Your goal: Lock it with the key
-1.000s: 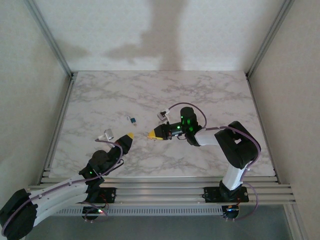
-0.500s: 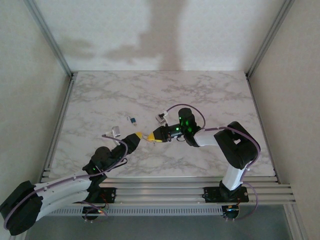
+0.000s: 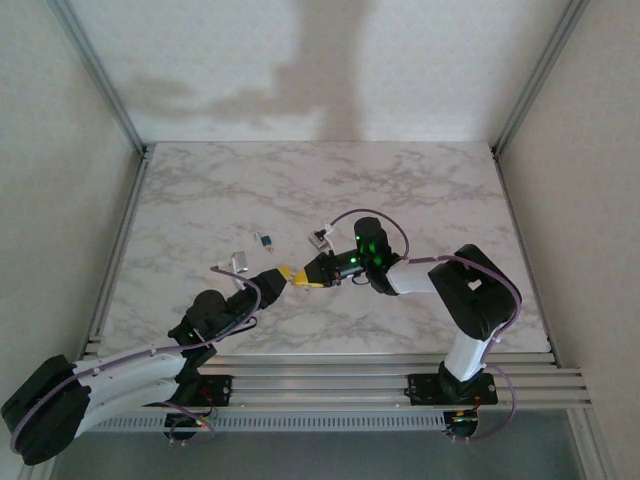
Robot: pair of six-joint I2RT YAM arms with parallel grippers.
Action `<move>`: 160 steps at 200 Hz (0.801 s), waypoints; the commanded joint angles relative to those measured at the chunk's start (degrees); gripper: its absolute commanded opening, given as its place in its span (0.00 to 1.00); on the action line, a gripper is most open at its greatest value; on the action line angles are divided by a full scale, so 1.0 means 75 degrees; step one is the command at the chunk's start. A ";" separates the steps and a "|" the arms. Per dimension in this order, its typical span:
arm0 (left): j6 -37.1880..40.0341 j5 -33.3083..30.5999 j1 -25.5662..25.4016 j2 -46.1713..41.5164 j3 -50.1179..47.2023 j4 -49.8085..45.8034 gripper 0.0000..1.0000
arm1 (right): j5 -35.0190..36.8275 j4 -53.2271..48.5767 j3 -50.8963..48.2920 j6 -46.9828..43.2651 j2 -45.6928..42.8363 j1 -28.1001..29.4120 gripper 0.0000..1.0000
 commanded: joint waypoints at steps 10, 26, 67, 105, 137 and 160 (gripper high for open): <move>0.0383 0.0118 0.0023 0.0018 0.0337 -0.0245 0.53 | -0.0296 -0.0086 0.0132 -0.0271 -0.0285 0.0111 0.00; 0.0496 0.0054 0.0027 0.0007 0.0359 -0.0407 0.53 | -0.0324 -0.0066 0.0131 -0.0288 -0.0306 0.0116 0.00; 0.0761 -0.0160 0.0034 -0.0040 0.0431 -0.0811 0.53 | -0.0353 -0.0091 0.0110 -0.0329 -0.0379 0.0146 0.00; 0.0801 -0.0054 0.0031 0.0030 0.0434 -0.0711 0.54 | -0.0376 -0.0079 0.0131 -0.0357 -0.0346 0.0211 0.00; 0.0609 0.0311 0.0023 0.0080 0.0443 -0.0289 0.54 | -0.0387 -0.0063 0.0165 -0.0369 -0.0287 0.0260 0.00; 0.0484 0.0610 0.0030 0.0106 0.0482 -0.0037 0.54 | -0.0387 -0.0063 0.0167 -0.0350 -0.0285 0.0263 0.00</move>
